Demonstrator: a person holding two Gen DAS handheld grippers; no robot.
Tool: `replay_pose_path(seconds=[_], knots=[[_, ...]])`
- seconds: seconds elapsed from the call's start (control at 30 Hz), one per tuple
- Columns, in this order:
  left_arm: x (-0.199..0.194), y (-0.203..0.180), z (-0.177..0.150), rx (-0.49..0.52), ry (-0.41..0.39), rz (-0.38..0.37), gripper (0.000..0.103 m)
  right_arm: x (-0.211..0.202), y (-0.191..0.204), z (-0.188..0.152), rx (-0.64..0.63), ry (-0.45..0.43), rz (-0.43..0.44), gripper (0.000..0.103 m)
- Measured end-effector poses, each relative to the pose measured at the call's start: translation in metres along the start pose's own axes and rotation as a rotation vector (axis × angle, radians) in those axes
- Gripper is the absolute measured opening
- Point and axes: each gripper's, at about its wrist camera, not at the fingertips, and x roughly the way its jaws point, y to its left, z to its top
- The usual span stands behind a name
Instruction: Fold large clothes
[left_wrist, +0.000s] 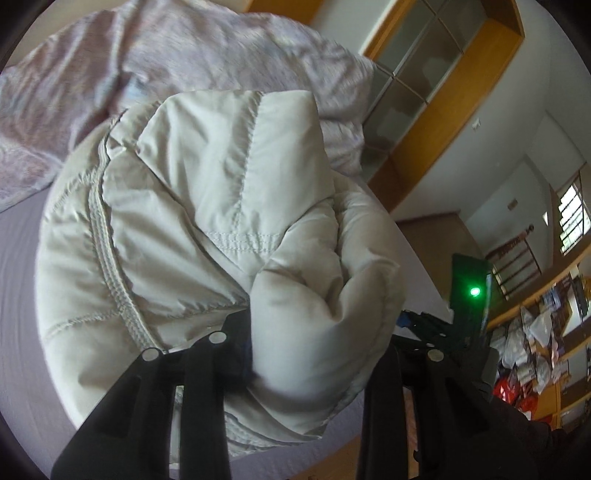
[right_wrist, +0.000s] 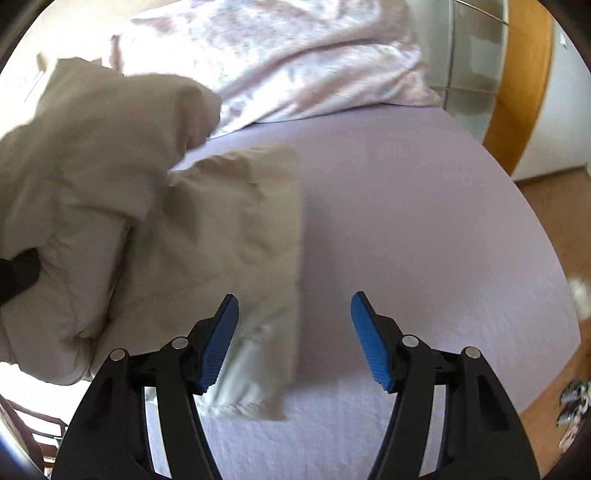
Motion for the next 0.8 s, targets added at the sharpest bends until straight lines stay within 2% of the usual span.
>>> replay_pose_path(seconds=[0.3,0.4,0.47,0.53,0.63,0.8], knots=[[0.052,-0.034,0.005,0.055,0.075,0.026,0.034,-0.015,-0.054,-0.012,0.085,-0.001,-0.04,0.065],[0.058,-0.042,0.007,0.08,0.092,0.036,0.039,-0.018,-0.066,-0.011,0.112,-0.006,-0.041,0.065],[0.055,-0.045,0.009,0.109,0.089,0.032,0.055,-0.022,-0.07,-0.01,0.125,-0.014,-0.039,0.065],[0.048,-0.05,0.012,0.129,0.081,0.024,0.063,-0.025,-0.073,-0.004,0.133,-0.024,-0.03,0.065],[0.031,-0.052,0.017,0.162,0.058,0.049,0.066,-0.032,-0.071,0.007,0.136,-0.051,0.002,0.065],[-0.001,-0.047,0.025,0.162,0.01,0.08,0.07,-0.045,-0.052,0.037,0.109,-0.102,0.081,0.065]])
